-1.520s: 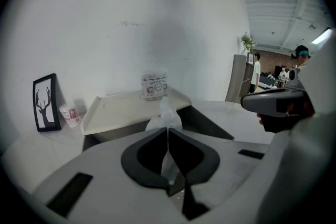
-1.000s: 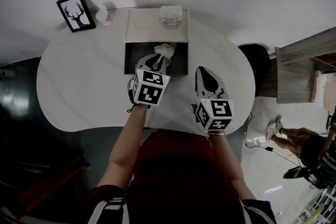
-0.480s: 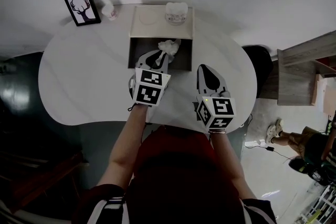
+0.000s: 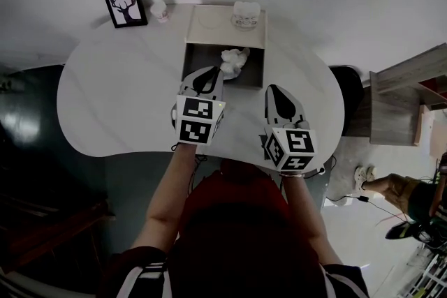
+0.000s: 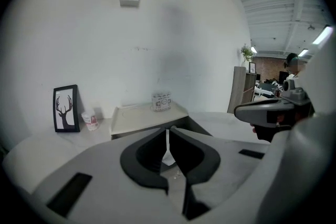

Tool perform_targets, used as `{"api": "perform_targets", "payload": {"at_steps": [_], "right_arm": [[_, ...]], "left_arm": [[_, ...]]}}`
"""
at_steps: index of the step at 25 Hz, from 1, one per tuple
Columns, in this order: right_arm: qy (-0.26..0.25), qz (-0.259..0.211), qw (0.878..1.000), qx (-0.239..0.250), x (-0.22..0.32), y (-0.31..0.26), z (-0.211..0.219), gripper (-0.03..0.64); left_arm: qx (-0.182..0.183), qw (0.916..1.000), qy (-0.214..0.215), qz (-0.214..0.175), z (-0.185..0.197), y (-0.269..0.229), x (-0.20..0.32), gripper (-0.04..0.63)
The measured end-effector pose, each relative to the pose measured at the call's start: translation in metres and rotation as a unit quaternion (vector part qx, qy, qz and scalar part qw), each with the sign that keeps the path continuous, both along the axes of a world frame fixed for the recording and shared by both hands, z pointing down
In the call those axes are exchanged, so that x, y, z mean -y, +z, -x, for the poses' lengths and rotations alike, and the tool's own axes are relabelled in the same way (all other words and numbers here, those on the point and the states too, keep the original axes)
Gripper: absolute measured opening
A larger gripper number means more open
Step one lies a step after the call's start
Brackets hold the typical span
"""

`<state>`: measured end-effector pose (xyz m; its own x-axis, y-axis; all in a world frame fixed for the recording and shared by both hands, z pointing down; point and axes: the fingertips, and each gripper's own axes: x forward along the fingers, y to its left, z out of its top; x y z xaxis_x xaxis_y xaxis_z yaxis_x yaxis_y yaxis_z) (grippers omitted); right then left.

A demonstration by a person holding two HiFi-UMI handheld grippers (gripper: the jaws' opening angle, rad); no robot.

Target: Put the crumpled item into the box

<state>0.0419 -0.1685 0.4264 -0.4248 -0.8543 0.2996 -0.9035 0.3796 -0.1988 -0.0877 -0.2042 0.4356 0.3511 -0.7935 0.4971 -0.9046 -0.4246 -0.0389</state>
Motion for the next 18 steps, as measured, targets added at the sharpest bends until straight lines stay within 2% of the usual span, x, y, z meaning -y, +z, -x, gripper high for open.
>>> {"api": "perform_targets", "payload": {"at_steps": [5,18], "right_arm": [[0.003,-0.018,1.000,0.005,-0.015,-0.012,0.006,0.015],[0.002,-0.050,0.999,0.008,-0.075,-0.037,0.019,0.015]], "left_arm": [[-0.006,0.9998,-0.008,-0.018,0.014,-0.011,-0.024,0.029],[-0.048,0.9970,-0.025,-0.054,0.039,-0.033,-0.096,0.029]]}}
